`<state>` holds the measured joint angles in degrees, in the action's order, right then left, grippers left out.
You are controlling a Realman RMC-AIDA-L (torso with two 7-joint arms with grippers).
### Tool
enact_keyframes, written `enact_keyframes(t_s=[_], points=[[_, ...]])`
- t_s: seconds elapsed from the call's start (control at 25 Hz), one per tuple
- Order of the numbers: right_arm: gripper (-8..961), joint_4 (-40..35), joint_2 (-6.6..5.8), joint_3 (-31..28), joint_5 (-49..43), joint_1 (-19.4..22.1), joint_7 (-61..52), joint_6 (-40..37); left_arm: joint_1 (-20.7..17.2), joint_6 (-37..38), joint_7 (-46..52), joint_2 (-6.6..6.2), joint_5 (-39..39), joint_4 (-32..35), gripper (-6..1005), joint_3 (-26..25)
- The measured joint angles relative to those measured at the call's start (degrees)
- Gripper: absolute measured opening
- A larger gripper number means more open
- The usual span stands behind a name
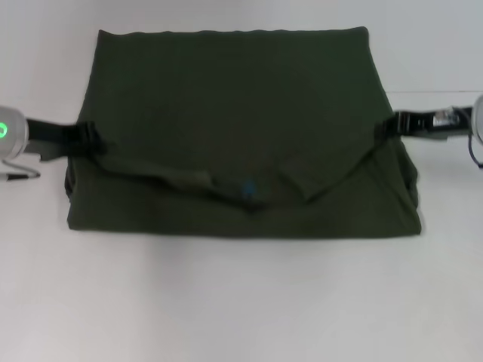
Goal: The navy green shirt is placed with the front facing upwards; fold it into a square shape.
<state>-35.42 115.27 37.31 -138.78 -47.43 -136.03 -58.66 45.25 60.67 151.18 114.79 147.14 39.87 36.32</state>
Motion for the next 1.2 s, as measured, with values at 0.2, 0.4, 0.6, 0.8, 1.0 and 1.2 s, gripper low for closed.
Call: enact_keyframes(t_s=[0.2,0.4,0.6,0.8,1.0,1.2], points=[[118,0.5,1.25,3.4,0.2,-1.5,-0.1,11.4,1.2,-12.3,-0.3,1.0,0.0,-2.5,36,2.4],[125,1.8,1.99,7.0,-0.1,-3.9,-0.1,18.6,2.6,-20.4,-0.4,1.22,0.1,-5.5,37,4.1],[132,2.7,1.99,7.7,-0.1,-5.9,-0.3,21.9,3.6,-23.4,-0.7,1.2,0.1,-6.1,46,4.2],[138,2.7,1.8,7.7,-0.1,-6.3,-1.5,23.0,4.5,-24.4,-1.8,0.91,0.1,-6.1,58,4.3],[145,2.7,1.64,7.8,-0.1,-6.4,-1.6,23.2,5.6,-26.1,-3.3,1.25,0.0,-6.9,70,4.3],[152,2.7,1.68,7.8,0.0,-6.5,-1.7,23.7,6.8,-27.6,-3.6,1.02,0.1,-8.8,82,4.3]])
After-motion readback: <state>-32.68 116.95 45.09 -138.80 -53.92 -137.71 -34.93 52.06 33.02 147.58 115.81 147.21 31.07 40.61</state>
